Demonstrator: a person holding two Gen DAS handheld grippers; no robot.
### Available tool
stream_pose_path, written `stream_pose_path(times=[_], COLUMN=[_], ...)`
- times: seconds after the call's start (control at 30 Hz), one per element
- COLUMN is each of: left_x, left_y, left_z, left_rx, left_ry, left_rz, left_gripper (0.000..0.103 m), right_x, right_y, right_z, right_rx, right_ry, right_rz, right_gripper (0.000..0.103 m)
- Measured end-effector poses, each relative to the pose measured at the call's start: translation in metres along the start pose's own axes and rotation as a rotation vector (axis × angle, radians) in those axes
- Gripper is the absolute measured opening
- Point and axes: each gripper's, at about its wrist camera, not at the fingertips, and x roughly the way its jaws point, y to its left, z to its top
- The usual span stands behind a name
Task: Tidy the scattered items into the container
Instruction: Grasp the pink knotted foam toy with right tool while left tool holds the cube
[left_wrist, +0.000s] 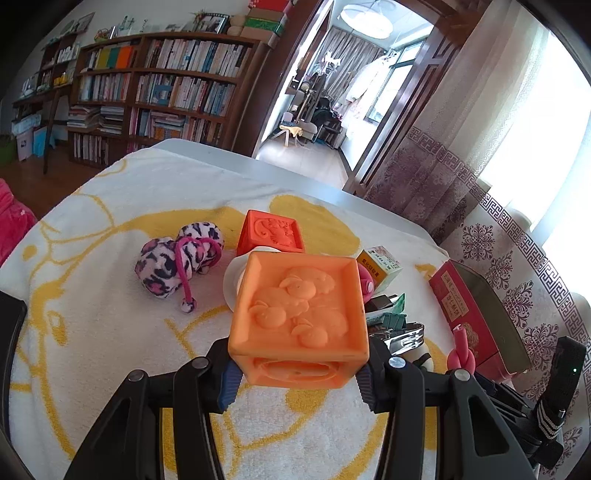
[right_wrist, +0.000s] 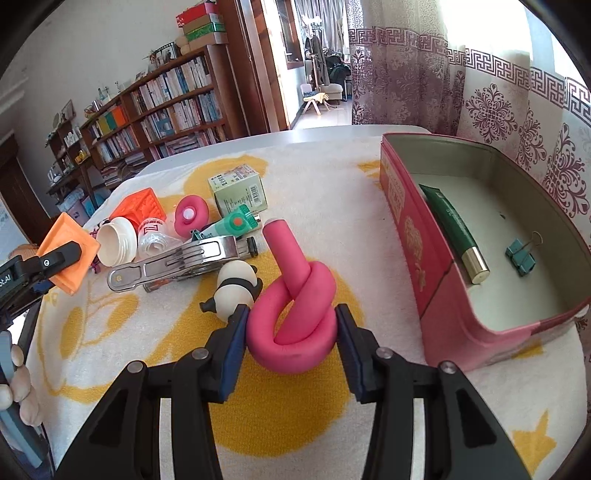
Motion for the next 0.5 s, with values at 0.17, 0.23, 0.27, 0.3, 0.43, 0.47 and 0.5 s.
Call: stream_pose_path(times=[0.17,0.23,0.27,0.3,0.43,0.47,0.5], left_x=[-0.002,-0.002,-0.002,-0.003,-0.005,-0.005,-0.005], left_y=[-0.001,-0.001,-0.001,-0.001,0.001,0.001,0.002], left_z=[0.000,-0.001,-0.001,-0.001,-0.001,-0.001,-0.001], left_rx=[-0.005,-0.005,-0.006,-0.006,-0.008,-0.010,-0.011], left_ry=[-0.010,-0.012,-0.014,-0.017,-0.028,-0.028,-0.028], left_rz=[-0.004,-0.002,-0.001,0.000,0.007,0.008,0.010], left_gripper=[0.052,0.052,0.052,0.052,0.052,0.052,0.052], right_x=[-0.015,-0.020,-0.022,-0.023,-0.026,-0.026,-0.027], right_y=[0.007,0.007,0.006,0.006,0.006,0.006,0.005], right_z=[0.002,0.003,0.003,0.003,0.004,0.004,0.004], right_rx=[-0.011,-0.005,-0.001,0.003,0.010,0.013,0.017], right_ry=[-0.074,-0.102,-0.114,-0.124,-0.143,-0.147,-0.151], right_rz=[0.022,0.020,0.017,0.013,-0.004,-0.008,-0.013], right_gripper=[0.050,0.050,0.050,0.050,0.050,0.050,0.050])
